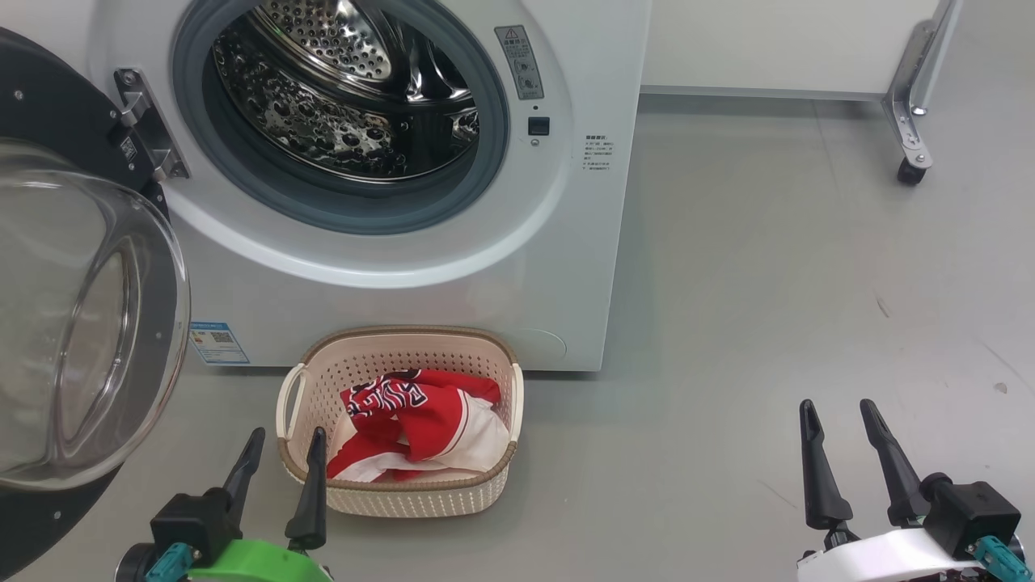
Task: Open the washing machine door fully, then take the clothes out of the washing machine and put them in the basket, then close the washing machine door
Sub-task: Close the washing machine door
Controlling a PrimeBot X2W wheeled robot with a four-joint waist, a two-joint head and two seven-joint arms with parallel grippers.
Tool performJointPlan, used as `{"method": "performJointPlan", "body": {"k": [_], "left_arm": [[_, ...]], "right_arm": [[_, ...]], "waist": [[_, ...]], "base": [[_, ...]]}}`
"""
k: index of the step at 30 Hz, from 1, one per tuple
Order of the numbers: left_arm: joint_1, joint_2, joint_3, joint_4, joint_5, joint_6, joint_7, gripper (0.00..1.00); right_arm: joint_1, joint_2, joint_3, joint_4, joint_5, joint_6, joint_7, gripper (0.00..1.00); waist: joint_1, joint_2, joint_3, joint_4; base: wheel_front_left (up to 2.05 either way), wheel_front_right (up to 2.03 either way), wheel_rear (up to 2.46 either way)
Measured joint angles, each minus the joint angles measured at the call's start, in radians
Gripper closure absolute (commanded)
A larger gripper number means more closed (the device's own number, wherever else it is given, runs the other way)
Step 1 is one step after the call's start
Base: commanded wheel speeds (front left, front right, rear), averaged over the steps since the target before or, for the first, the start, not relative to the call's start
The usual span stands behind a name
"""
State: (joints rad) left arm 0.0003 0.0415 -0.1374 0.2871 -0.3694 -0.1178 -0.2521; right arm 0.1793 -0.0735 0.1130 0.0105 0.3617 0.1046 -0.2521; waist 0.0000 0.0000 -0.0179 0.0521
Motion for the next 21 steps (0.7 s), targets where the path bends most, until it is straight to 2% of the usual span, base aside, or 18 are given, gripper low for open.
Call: {"method": "performJointPlan", "body": {"k": [10,21], "left_arm": [[0.0,0.0,-0.002,-0.002,0.0,0.008,0.0,0.0],[0.0,0.0,-0.01,-0.004,0.0,0.008,0.0,0.0]], "right_arm": [[0.0,-0.001,0.001,0.0,0.0,0.0,0.0,0.0],[0.0,-0.004,0.005,0.0,0.0,0.0,0.0,0.0]], "waist": [[0.0,0.0,-0.002,0.001],[0.0,0.0,-0.003,0.005]], "base": [[-0.62,0.62,0.0],[-0.21,0.21,0.0]]}}
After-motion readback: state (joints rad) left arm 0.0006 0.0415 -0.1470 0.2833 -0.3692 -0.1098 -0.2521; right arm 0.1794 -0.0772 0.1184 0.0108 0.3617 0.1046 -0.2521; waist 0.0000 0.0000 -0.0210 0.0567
